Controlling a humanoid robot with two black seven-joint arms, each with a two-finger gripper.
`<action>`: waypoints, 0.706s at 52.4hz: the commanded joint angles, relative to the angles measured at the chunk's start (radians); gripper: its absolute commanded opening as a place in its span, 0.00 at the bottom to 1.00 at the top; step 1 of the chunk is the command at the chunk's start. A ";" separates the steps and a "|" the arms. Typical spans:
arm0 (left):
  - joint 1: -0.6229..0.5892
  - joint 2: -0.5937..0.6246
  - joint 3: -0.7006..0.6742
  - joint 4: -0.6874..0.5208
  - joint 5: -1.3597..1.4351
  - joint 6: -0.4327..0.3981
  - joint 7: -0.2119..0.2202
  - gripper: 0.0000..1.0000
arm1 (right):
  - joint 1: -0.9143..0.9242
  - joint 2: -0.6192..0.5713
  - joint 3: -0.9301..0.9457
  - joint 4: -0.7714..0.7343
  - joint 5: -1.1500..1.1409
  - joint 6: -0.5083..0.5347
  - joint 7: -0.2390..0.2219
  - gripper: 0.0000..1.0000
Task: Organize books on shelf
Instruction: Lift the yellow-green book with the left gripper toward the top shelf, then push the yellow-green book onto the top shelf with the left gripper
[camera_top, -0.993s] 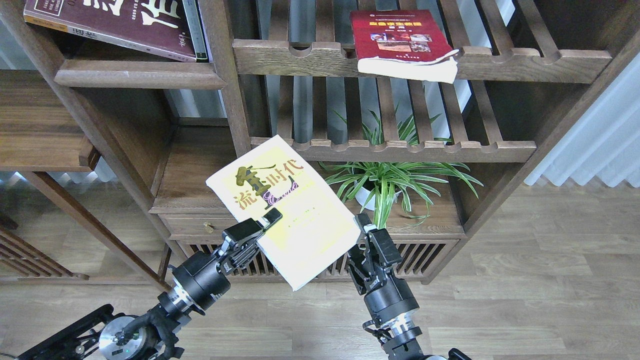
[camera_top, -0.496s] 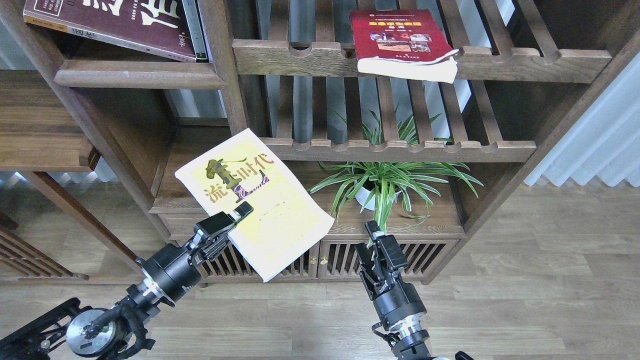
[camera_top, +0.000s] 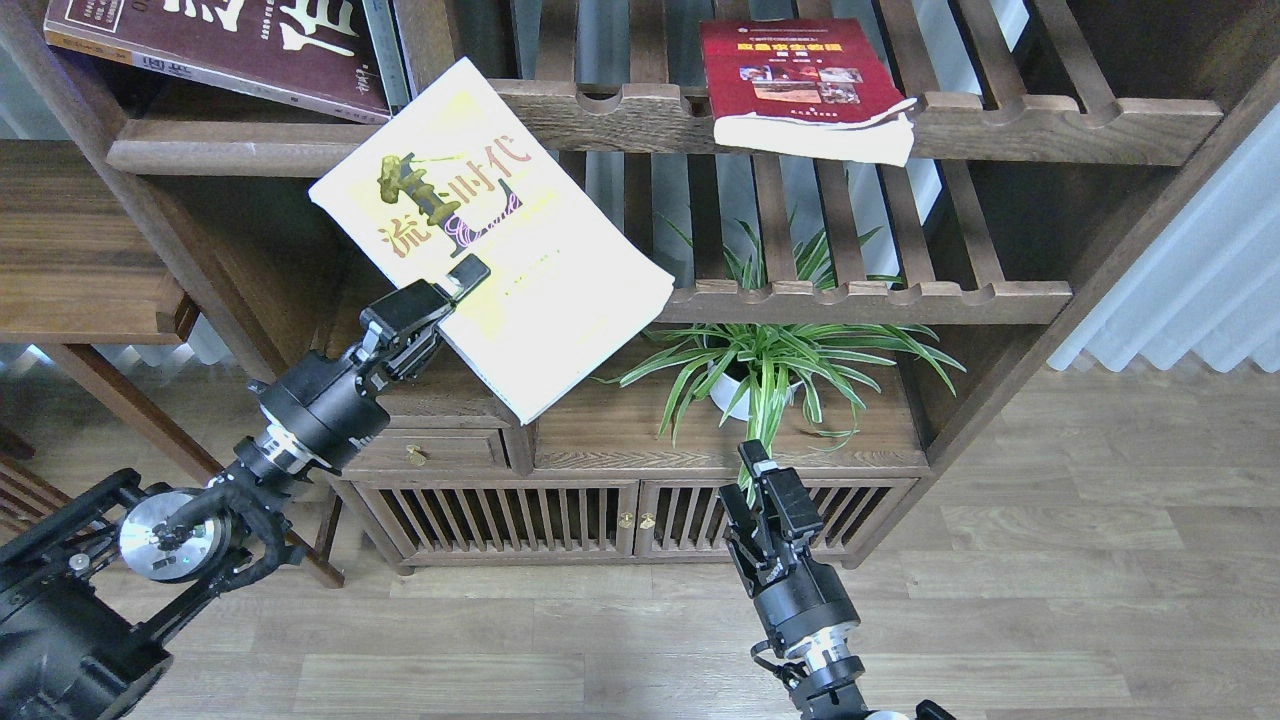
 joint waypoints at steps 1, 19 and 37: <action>-0.002 0.021 -0.046 0.002 0.000 0.000 0.000 0.07 | 0.000 0.000 0.001 0.002 0.000 0.000 0.000 0.85; -0.025 0.065 -0.236 0.002 -0.002 0.000 -0.053 0.07 | 0.000 0.000 -0.002 -0.012 0.000 0.000 0.000 0.85; -0.087 0.125 -0.313 0.003 -0.009 0.000 -0.079 0.07 | 0.009 0.000 -0.003 -0.020 -0.001 0.000 0.000 0.85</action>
